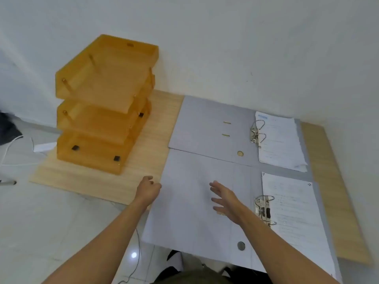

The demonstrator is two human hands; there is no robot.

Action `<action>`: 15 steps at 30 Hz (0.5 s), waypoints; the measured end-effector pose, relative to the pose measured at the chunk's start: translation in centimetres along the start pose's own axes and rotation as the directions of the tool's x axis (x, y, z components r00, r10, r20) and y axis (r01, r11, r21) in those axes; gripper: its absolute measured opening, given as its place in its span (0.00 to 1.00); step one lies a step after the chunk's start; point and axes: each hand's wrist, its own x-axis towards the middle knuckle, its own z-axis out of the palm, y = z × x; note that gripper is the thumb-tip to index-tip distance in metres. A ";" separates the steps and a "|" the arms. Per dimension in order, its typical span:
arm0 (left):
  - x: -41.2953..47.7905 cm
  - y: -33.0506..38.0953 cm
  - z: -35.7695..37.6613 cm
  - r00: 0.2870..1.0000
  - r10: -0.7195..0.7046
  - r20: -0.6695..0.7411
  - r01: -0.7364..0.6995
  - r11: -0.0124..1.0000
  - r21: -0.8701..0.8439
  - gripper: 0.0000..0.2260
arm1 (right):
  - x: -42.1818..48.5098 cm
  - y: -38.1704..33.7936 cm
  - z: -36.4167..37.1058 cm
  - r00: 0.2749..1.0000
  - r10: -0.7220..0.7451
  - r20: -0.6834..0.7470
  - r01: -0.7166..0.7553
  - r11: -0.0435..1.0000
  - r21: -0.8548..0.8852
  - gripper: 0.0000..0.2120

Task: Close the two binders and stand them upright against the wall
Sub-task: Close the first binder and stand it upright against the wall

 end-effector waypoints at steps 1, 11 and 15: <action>0.0 -0.3 0.0 1.000 -0.025 0.012 0.025 0.999 0.025 0.28 | 0.2 0.1 0.1 1.000 0.006 -0.006 -0.006 1.000 0.009 0.29; 1.1 -1.1 0.3 0.997 -0.074 0.012 0.074 0.997 0.014 0.28 | 0.5 0.8 0.6 1.000 0.001 0.008 -0.001 1.000 0.012 0.31; 1.0 -0.1 -0.1 0.989 -0.026 0.144 0.039 0.996 -0.083 0.17 | 0.0 0.1 0.8 0.999 0.006 -0.053 -0.008 0.999 -0.047 0.23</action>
